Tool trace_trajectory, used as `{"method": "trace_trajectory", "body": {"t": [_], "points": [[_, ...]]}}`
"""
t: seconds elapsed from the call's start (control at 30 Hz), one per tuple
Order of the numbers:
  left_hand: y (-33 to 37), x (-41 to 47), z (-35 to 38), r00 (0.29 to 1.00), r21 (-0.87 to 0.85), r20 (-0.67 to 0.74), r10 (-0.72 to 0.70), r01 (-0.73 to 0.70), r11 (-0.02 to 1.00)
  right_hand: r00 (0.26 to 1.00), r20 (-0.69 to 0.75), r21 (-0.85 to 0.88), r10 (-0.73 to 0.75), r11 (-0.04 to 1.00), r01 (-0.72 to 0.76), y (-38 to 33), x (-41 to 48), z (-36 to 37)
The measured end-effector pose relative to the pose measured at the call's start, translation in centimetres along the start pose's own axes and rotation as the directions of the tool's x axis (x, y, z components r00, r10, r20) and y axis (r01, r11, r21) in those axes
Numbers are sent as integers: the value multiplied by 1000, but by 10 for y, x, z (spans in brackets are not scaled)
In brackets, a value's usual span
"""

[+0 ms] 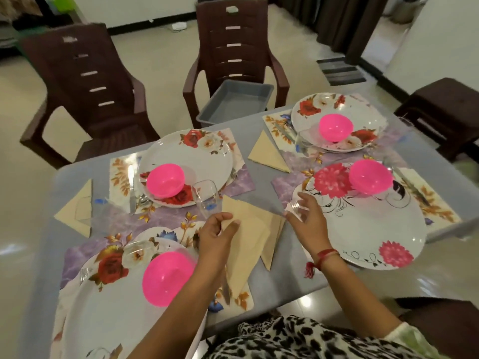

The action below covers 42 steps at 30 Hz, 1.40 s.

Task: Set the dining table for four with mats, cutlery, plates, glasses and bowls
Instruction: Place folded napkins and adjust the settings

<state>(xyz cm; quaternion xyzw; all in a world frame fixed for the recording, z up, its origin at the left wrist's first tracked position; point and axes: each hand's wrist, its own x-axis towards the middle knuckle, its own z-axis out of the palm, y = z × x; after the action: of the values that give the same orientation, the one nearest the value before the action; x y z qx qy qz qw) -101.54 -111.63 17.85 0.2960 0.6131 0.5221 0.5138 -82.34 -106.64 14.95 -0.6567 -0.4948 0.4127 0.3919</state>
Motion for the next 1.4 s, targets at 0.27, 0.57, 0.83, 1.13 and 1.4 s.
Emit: {"method": "trace_trajectory", "body": {"t": [0.27, 0.57, 0.83, 1.13, 1.4], "points": [[10, 8, 76, 963, 13, 267, -40, 38, 999, 873, 429, 530, 232, 718, -451, -18, -17, -46], [-5, 21, 221, 965, 54, 246, -87, 76, 996, 902, 379, 562, 204, 724, -400, 24, 71, -162], [-5, 28, 363, 965, -46, 226, -133, 147, 988, 950, 186, 531, 253, 788, -313, 50, 157, -293], [-9, 41, 422, 950, -94, 283, -131, 163, 982, 950, 114, 515, 292, 800, -308, 70, 188, -350], [-17, 38, 474, 939, -105, 294, -179, 218, 970, 893, 90, 541, 441, 731, -416, 114, 228, -406]]}}
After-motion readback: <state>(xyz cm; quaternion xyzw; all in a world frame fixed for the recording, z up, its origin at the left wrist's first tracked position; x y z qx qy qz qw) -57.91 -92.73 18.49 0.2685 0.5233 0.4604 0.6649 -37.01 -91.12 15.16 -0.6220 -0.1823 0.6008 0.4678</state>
